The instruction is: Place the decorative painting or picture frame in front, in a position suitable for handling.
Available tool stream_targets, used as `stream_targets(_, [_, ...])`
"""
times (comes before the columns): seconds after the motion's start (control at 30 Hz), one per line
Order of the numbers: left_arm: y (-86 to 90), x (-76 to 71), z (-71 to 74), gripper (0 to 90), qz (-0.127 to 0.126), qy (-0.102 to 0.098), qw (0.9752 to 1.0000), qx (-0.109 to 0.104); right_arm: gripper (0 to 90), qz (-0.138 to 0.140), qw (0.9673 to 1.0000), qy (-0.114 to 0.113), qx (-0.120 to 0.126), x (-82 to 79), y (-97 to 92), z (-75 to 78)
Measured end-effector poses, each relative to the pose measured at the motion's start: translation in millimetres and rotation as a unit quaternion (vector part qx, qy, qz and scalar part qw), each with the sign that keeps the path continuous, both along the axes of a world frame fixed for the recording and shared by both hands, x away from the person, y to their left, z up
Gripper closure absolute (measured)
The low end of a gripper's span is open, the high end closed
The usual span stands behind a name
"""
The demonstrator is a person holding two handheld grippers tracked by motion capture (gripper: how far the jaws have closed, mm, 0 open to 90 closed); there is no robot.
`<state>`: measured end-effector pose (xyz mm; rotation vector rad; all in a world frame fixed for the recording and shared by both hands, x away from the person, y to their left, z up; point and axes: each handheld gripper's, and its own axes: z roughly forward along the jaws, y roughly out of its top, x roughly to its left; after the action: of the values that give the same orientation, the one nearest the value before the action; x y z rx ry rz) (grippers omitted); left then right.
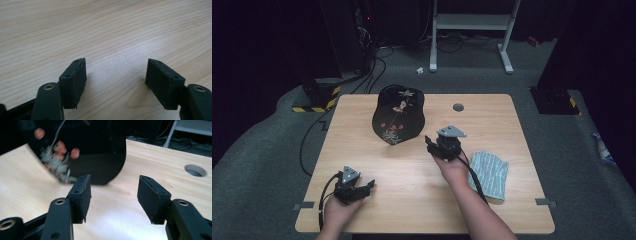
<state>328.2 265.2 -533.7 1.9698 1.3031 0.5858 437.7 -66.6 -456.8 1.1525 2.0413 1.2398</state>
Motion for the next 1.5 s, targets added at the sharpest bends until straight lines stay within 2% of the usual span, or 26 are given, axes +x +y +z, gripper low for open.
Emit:
stream_targets(0.13, [-0.1, 0.4, 0.1, 33.4, 0.001, 0.0, 1.0, 0.001, 42.9, 0.005, 0.9998, -0.015, -0.011, -35.3, -19.9, -1.2])
stream_targets(0.2, [0.1, 0.8, -0.1, 30.8, 0.014, 0.002, 0.9999, 0.0, 42.7, 0.003, 0.9995, -0.025, -0.018, -49.8, -30.7, -3.6])
stream_targets(0.23, [0.3, 0.8, -0.2, 30.3, 0.018, 0.002, 0.9998, -0.002, 43.8, 0.004, 0.9993, -0.029, -0.024, -62.4, -42.2, -6.1])
stream_targets(0.3, [0.5, 0.2, 0.0, 30.3, 0.02, 0.002, 0.9998, 0.001, 45.7, 0.007, 0.9993, -0.028, -0.025, -66.7, -46.9, -6.8])
stream_targets(0.33, [0.4, 0.1, 0.0, 30.7, 0.021, 0.001, 0.9998, 0.001, 46.6, 0.012, 0.9991, -0.028, -0.03, -78.0, -59.5, -8.0])
stream_targets(0.43, [0.6, -1.4, 0.2, 37.2, 0.021, 0.0, 0.9998, 0.0, 47.6, 0.01, 0.9987, -0.037, -0.032, -94.7, -80.0, -7.6])
stream_targets(0.47, [1.3, -2.1, 1.6, 37.2, 0.024, 0.003, 0.9997, 0.0, 47.6, 0.01, 0.9987, -0.037, -0.032, -94.7, -80.0, -7.6])
stream_targets(0.53, [1.4, -1.8, 2.0, 41.2, 0.031, 0.004, 0.9995, 0.0, 48.1, 0.003, 0.9986, -0.043, -0.031, -105.0, -94.3, -7.2])
stream_targets(0.57, [1.2, 0.1, 2.6, 42.0, 0.033, 0.006, 0.9994, 0.001, 46.7, -0.016, 0.998, -0.05, -0.036, -114.2, -107.2, -9.3])
stream_targets(0.6, [0.5, 2.0, 4.3, 42.6, 0.034, 0.005, 0.9994, 0.002, 46.7, -0.021, 0.9978, -0.054, -0.034, -117.9, -113.4, -10.5])
stream_targets(0.63, [-0.5, 3.5, 6.9, 42.6, 0.032, 0.001, 0.9995, 0.001, 46.7, -0.021, 0.9978, -0.054, -0.034, -117.9, -113.4, -10.5])
stream_targets(0.7, [-3.0, 7.8, 16.3, 44.2, 0.028, -0.01, 0.9995, -0.006, 47.3, -0.026, 0.9979, -0.054, -0.026, -123.0, -125.1, -13.5])
stream_targets(0.83, [-5.7, 17.1, 26.3, 41.9, 0.028, -0.016, 0.9994, -0.011, 44.9, -0.025, 0.9983, -0.041, -0.034, -124.3, -133.8, -19.5])
stream_targets(0.9, [-5.8, 25.5, 32.9, 39.8, 0.024, -0.02, 0.9991, -0.028, 43.5, -0.025, 0.9987, -0.033, -0.031, -122.6, -136.5, -22.7])
stream_targets(0.93, [-6.3, 32.5, 37.8, 39.2, 0.021, -0.02, 0.9989, -0.038, 43.5, -0.025, 0.9988, -0.03, -0.029, -122.3, -136.5, -23.5])
stream_targets(0.97, [-6.3, 32.5, 37.8, 38.2, 0.021, -0.02, 0.9989, -0.038, 43.5, -0.025, 0.9988, -0.03, -0.029, -122.3, -136.5, -23.5])
stream_targets(1.13, [-11.8, 51.1, 52.4, 35.9, 0.016, -0.038, 0.9983, -0.042, 42.6, -0.017, 0.9993, -0.018, -0.029, -120.0, -131.8, -27.7])
stream_targets(1.2, [-13.7, 59.4, 57.8, 35.4, 0.016, -0.044, 0.9981, -0.041, 42.5, -0.014, 0.9992, -0.022, -0.031, -121.7, -130.2, -26.8])
stream_targets(1.3, [-15.2, 76.1, 67.3, 34.2, 0.013, -0.057, 0.9969, -0.052, 43.1, -0.013, 0.9992, -0.025, -0.029, -124.6, -130.3, -25.1])
stream_targets(1.4, [-14.5, 96.1, 74.9, 33.1, 0.017, -0.055, 0.9962, -0.065, 47.8, -0.015, 0.999, -0.036, -0.019, -126.5, -132.9, -23.7])
stream_targets(1.5, [-15.3, 110.7, 81.5, 32.8, 0.02, -0.058, 0.9963, -0.06, 47.2, -0.017, 0.9991, -0.038, -0.009, -126.2, -133.7, -22.0])
